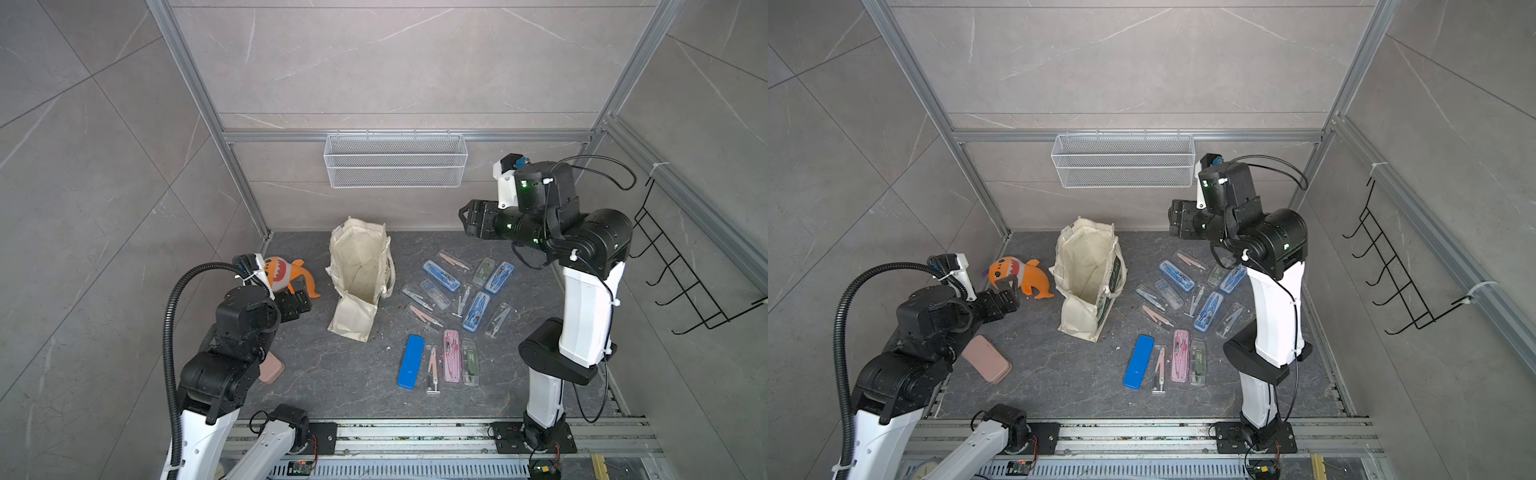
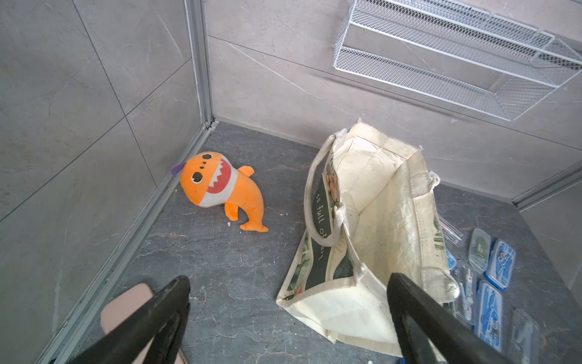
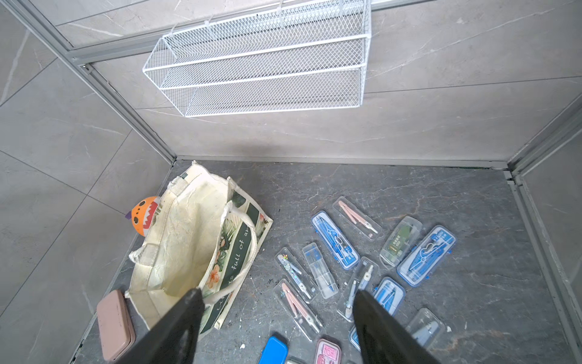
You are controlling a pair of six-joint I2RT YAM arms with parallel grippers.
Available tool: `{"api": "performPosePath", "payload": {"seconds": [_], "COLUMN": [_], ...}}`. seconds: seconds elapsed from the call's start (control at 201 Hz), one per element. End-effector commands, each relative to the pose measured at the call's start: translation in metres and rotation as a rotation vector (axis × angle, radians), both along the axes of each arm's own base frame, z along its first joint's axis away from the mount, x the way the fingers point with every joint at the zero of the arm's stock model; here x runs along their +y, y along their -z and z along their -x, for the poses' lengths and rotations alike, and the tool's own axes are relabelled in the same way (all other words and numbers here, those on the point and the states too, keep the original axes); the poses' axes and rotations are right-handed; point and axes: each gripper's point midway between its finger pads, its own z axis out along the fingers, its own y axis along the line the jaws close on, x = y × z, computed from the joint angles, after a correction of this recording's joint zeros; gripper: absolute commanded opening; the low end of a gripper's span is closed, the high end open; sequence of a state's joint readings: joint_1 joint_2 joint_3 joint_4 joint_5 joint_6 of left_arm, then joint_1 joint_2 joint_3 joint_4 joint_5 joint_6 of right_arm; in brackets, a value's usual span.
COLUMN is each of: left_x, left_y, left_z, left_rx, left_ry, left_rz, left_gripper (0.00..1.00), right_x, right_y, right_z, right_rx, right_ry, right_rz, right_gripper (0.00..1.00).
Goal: Take out the compass set from the canvas bag
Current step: Reset both arms
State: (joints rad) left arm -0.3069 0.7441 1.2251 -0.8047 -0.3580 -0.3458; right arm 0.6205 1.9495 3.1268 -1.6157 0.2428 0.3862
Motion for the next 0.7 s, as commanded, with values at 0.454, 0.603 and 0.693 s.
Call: {"api": "performPosePath", "payload": {"seconds": [0.454, 0.603, 0.693], "left_x": [0.006, 0.015, 0.024], "left_y": [0.049, 0.057, 0.063], "left_z": [-0.015, -0.011, -0.007], "left_rx": [0.060, 0.052, 0.023], "left_ry": [-0.062, -0.094, -0.129], "left_rz": [-0.029, -0.071, -0.101], "left_gripper": [0.99, 0.99, 0.99], "right_x": [-0.100, -0.116, -0.109], "right_y": [0.087, 0.090, 0.092], "right_z": [0.082, 0.074, 0.064], "right_rx": [0.166, 0.049, 0.002], "right_ry": [0.208, 0.318, 0.310], "right_rz": [0.012, -0.034, -0.084], "right_gripper": [0.80, 0.94, 0.94]}}
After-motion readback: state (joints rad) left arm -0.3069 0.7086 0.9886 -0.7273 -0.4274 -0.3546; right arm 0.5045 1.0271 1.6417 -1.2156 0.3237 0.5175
